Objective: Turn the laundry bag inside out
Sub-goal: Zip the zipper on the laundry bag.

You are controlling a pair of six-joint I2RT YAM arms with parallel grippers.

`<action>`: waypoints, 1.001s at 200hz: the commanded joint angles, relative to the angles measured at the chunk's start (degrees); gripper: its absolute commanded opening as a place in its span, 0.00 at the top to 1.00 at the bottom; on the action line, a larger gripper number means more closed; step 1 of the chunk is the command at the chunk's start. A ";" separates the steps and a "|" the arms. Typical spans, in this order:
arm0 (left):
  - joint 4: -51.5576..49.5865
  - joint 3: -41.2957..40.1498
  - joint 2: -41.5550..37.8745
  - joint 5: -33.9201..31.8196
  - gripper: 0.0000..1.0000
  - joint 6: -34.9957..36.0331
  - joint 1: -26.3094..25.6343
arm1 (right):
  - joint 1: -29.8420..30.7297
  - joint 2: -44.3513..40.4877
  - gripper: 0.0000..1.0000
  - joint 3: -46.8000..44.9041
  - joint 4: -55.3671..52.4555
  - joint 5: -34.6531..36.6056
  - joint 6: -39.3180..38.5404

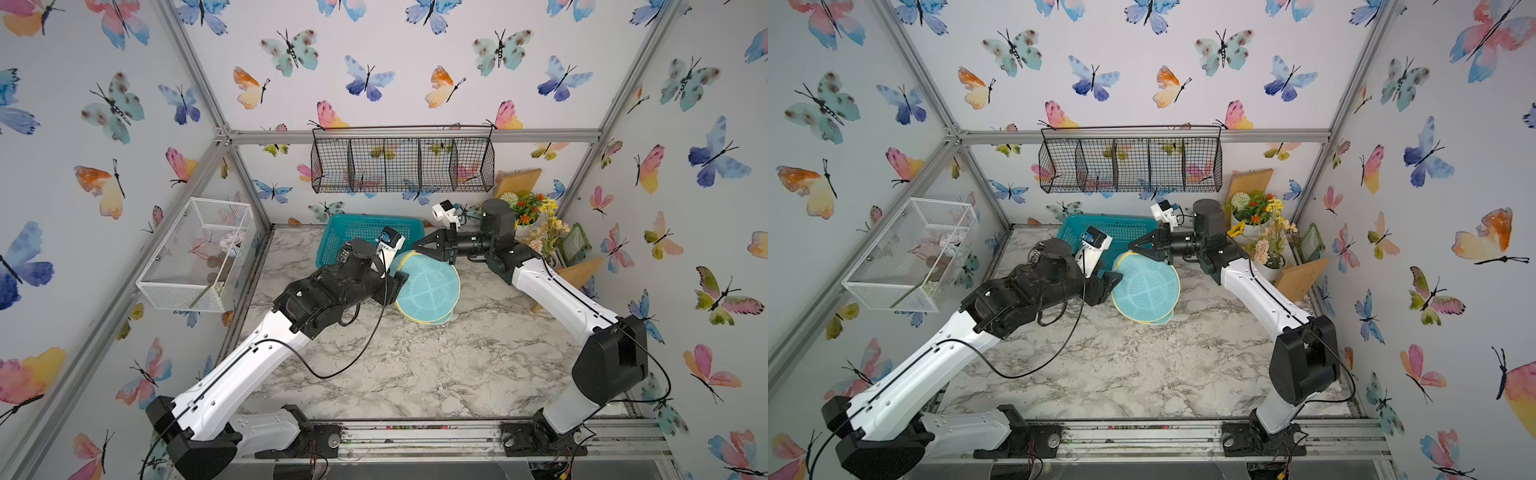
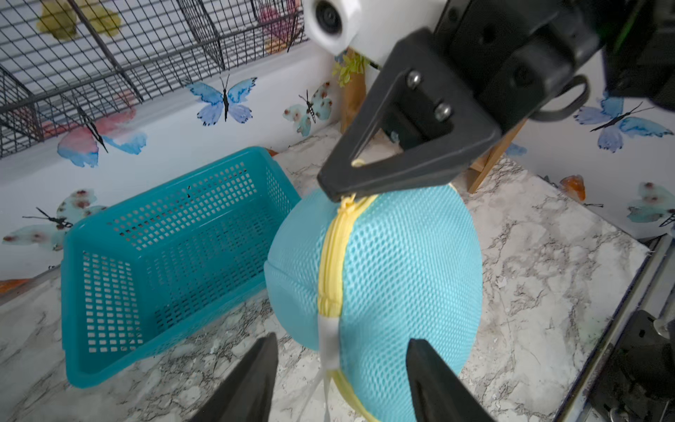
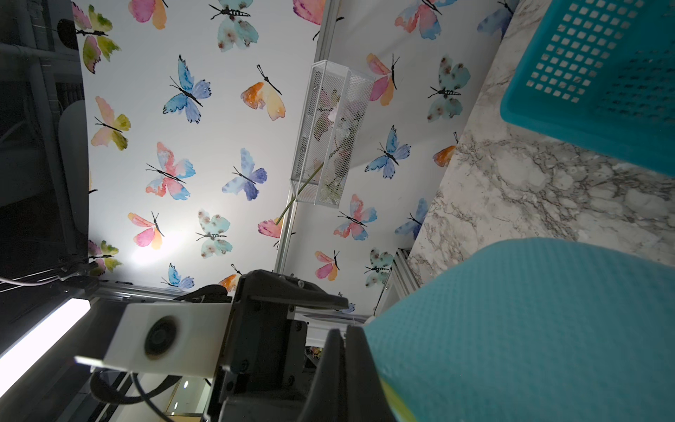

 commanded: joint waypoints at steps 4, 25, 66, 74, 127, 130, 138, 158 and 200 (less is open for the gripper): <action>0.35 4.32 2.94 3.47 0.36 0.73 -1.93 | 0.33 0.40 0.98 1.96 -3.20 -1.33 -3.02; 0.34 4.74 4.78 3.34 0.37 1.60 -2.89 | 0.51 0.36 0.98 2.22 -3.37 -2.10 -3.02; 1.82 1.52 5.04 -0.25 0.42 3.98 -2.93 | 0.60 0.27 0.98 2.94 -3.73 -3.10 -3.10; 2.16 1.05 4.86 -1.61 0.42 4.48 -2.83 | 0.60 0.19 0.98 2.98 -3.73 -3.28 -3.10; 2.28 3.06 5.55 -3.48 0.41 6.40 -2.48 | 1.03 -0.06 0.98 2.98 -5.34 -4.49 -4.24; 2.28 3.26 5.55 -3.55 0.40 6.40 -2.41 | 1.06 -0.08 0.98 3.00 -5.44 -4.52 -4.29; 2.20 3.44 5.55 -3.74 0.40 6.70 -2.47 | 1.12 -0.08 0.98 2.94 -5.68 -4.68 -4.40; 1.43 3.90 5.85 -4.14 0.41 7.67 -2.38 | 1.45 -0.26 0.98 2.91 -6.01 -5.09 -4.64; 0.68 3.93 6.62 -3.83 0.42 9.41 -1.83 | 1.65 -0.43 0.98 3.20 -6.42 -5.65 -4.86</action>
